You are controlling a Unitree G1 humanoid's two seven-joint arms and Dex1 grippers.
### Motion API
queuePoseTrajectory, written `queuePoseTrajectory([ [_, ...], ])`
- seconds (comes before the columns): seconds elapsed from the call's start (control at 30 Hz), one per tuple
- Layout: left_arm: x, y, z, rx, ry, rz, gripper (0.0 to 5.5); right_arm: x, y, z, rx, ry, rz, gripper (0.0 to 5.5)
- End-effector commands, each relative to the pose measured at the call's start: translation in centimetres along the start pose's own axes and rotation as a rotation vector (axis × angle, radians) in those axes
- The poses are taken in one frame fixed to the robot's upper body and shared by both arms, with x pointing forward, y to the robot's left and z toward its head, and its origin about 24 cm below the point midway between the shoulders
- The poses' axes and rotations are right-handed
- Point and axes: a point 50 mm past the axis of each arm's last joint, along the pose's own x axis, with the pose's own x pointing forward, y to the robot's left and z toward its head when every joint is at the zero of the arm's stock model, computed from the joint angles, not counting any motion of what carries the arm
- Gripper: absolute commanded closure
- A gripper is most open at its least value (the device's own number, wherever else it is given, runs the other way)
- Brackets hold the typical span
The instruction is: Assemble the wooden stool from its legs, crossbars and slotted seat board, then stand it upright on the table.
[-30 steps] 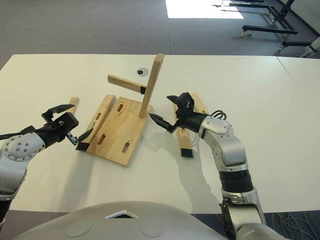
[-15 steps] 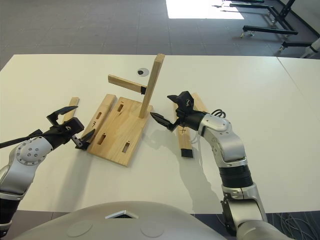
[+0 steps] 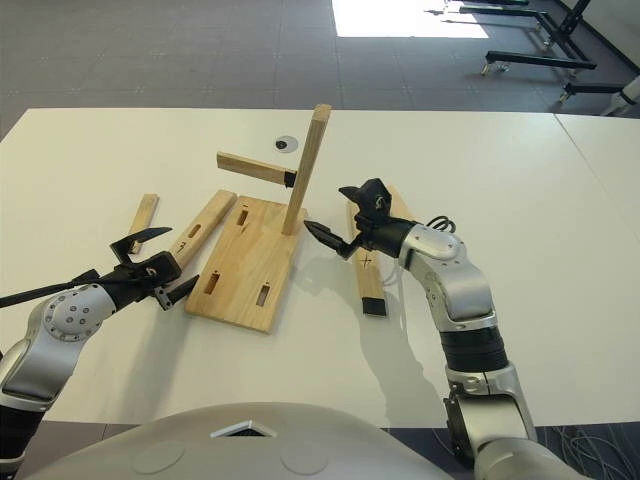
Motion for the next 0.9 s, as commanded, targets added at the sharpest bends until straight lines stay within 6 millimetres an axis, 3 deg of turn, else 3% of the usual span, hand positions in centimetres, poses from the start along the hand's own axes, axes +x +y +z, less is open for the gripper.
queuePoseTrajectory([
  [0.03, 0.5, -0.7, 1.3, -0.019, -0.034, -0.006, 0.10, -0.4, -0.4, -0.3, -0.007, 0.011, -0.026, 0.14],
  [0.2, 1.2, -1.4, 3.6, -0.093, -0.091, 0.014, 0.10, -0.8, -1.3, -0.2, -0.019, 0.012, -0.052, 0.14],
  [0.3, 1.4, -0.5, 3.0, -0.121, -0.041, 0.075, 0.10, -0.9, -1.7, -0.2, -0.027, 0.011, -0.070, 0.14],
  [0.4, 0.0, 3.1, 2.8, -0.347, -0.084, 0.213, 0.10, -2.2, -3.4, 0.3, 0.019, -0.030, -0.144, 0.14],
  [0.5, -4.2, 9.0, 6.0, -0.559, -0.398, 0.266, 0.10, -4.0, -7.8, 1.8, 0.065, -0.103, -0.419, 0.14],
  [0.6, -4.0, 13.1, 5.6, -0.709, -0.451, 0.479, 0.10, -3.2, -11.7, 2.2, 0.095, -0.144, -0.792, 0.14],
  [0.77, -1.1, 15.6, 4.7, -0.766, -0.380, 0.734, 0.10, -0.7, -13.0, 2.2, -0.015, -0.130, -1.079, 0.14],
  [0.9, -0.8, 15.4, 3.3, -0.772, -0.333, 0.839, 0.10, -0.1, -13.2, 1.7, -0.034, -0.124, -1.137, 0.14],
])
